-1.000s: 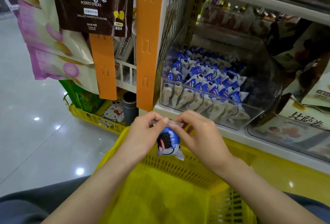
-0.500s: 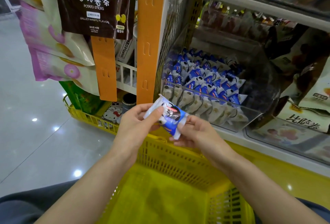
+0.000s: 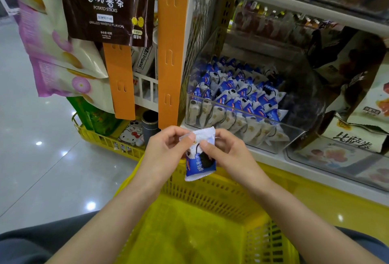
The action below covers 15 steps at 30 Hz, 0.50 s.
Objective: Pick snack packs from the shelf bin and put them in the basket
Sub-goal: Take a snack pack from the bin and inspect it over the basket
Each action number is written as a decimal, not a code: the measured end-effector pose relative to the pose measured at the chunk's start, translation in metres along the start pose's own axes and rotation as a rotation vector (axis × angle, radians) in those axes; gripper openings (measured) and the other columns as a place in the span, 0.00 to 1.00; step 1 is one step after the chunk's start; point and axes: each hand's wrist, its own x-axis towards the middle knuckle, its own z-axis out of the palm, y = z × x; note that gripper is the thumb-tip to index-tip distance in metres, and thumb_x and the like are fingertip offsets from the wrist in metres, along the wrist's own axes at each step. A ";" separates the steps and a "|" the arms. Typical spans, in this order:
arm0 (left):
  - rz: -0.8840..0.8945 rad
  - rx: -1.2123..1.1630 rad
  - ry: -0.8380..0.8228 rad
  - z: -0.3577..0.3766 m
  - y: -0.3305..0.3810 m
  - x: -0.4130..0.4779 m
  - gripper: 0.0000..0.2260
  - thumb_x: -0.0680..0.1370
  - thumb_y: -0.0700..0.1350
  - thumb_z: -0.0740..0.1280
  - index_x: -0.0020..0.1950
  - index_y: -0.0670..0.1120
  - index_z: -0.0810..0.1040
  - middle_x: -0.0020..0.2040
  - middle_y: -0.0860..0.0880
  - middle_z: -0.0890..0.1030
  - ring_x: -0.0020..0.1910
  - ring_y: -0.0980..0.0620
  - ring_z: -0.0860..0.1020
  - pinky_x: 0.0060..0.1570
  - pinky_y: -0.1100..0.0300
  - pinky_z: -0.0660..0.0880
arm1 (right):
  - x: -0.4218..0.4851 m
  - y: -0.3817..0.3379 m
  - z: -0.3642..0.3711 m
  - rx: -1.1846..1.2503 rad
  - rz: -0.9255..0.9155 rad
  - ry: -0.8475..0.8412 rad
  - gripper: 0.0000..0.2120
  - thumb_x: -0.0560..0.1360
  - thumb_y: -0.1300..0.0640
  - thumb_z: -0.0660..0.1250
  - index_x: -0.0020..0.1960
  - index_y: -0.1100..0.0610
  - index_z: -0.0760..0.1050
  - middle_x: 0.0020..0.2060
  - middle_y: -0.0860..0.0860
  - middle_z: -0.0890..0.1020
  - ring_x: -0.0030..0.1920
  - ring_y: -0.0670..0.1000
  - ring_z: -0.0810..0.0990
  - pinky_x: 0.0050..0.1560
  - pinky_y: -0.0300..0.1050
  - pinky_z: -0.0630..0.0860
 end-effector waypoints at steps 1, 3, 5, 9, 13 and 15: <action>0.029 0.031 0.006 0.000 0.000 0.000 0.04 0.76 0.41 0.66 0.43 0.43 0.79 0.38 0.49 0.82 0.36 0.59 0.79 0.38 0.65 0.77 | 0.000 0.001 0.000 -0.014 -0.017 0.008 0.04 0.75 0.61 0.65 0.49 0.54 0.75 0.46 0.52 0.83 0.46 0.47 0.82 0.46 0.40 0.79; 0.084 0.111 0.007 0.001 0.000 -0.001 0.04 0.76 0.41 0.66 0.41 0.45 0.78 0.36 0.51 0.81 0.35 0.61 0.79 0.36 0.67 0.76 | -0.001 0.002 0.001 -0.066 -0.051 0.023 0.01 0.76 0.59 0.64 0.47 0.54 0.74 0.41 0.51 0.82 0.42 0.47 0.80 0.45 0.43 0.78; 0.101 0.158 0.006 0.002 -0.001 -0.002 0.04 0.76 0.41 0.66 0.41 0.46 0.78 0.35 0.52 0.81 0.34 0.62 0.79 0.34 0.69 0.74 | -0.002 0.003 0.002 -0.097 -0.081 0.050 0.04 0.76 0.59 0.64 0.42 0.54 0.74 0.37 0.50 0.80 0.39 0.46 0.79 0.42 0.44 0.77; 0.052 0.123 0.004 0.003 -0.002 -0.001 0.03 0.76 0.41 0.66 0.43 0.44 0.78 0.35 0.50 0.81 0.34 0.60 0.80 0.33 0.67 0.75 | -0.005 0.004 0.002 -0.310 -0.255 0.114 0.04 0.75 0.58 0.67 0.41 0.53 0.75 0.35 0.48 0.80 0.38 0.44 0.78 0.38 0.39 0.74; 0.056 0.144 0.013 0.003 -0.004 -0.001 0.01 0.75 0.42 0.67 0.44 0.46 0.77 0.38 0.49 0.81 0.35 0.59 0.79 0.34 0.68 0.75 | -0.007 0.005 0.003 -0.462 -0.362 0.159 0.04 0.74 0.55 0.67 0.41 0.52 0.76 0.35 0.47 0.79 0.38 0.47 0.78 0.39 0.45 0.76; 0.094 0.208 0.075 0.003 -0.006 -0.002 0.05 0.74 0.44 0.69 0.45 0.50 0.73 0.42 0.50 0.79 0.39 0.56 0.78 0.38 0.65 0.74 | -0.006 0.005 0.003 -0.352 -0.271 0.209 0.05 0.74 0.56 0.68 0.39 0.52 0.76 0.33 0.48 0.80 0.36 0.49 0.79 0.38 0.48 0.77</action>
